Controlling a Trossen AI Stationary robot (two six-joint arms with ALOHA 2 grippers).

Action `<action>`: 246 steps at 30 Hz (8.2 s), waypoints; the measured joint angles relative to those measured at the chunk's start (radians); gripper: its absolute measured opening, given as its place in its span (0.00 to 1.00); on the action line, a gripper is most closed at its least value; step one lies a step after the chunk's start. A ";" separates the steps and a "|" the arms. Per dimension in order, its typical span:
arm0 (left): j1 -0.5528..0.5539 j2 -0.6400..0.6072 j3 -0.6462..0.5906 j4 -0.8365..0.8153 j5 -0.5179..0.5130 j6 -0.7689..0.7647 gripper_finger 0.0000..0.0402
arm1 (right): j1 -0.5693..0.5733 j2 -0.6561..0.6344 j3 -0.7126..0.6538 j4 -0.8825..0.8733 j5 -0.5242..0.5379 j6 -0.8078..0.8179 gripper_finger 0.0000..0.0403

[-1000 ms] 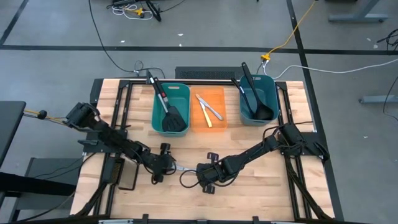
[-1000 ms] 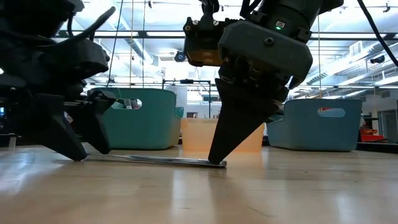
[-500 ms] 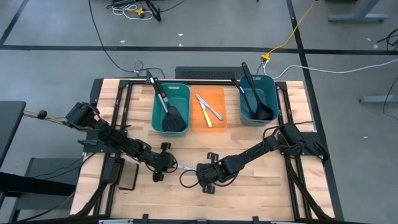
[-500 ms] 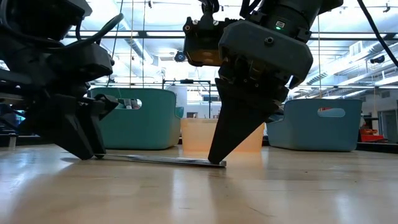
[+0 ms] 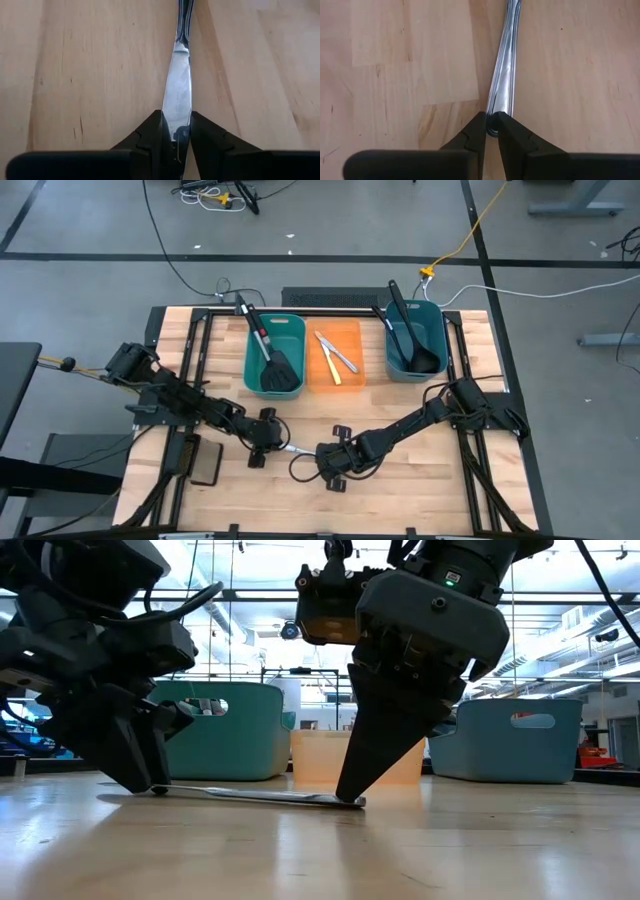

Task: Pick & Place Kitchen Items
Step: Put the silver knife into the orange bin

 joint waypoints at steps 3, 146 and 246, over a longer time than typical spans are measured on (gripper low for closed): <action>0.004 0.000 0.000 0.001 0.008 -0.006 0.24 | 0.000 -0.003 -0.001 0.004 0.002 -0.001 0.12; -0.368 -1.573 -0.280 -0.342 -0.615 0.268 0.00 | 0.014 -1.437 -0.953 0.764 0.216 -0.532 0.06; -0.339 -1.569 -0.280 -0.319 -0.666 0.312 0.04 | -0.712 -0.362 -0.274 -0.011 -0.027 0.185 0.06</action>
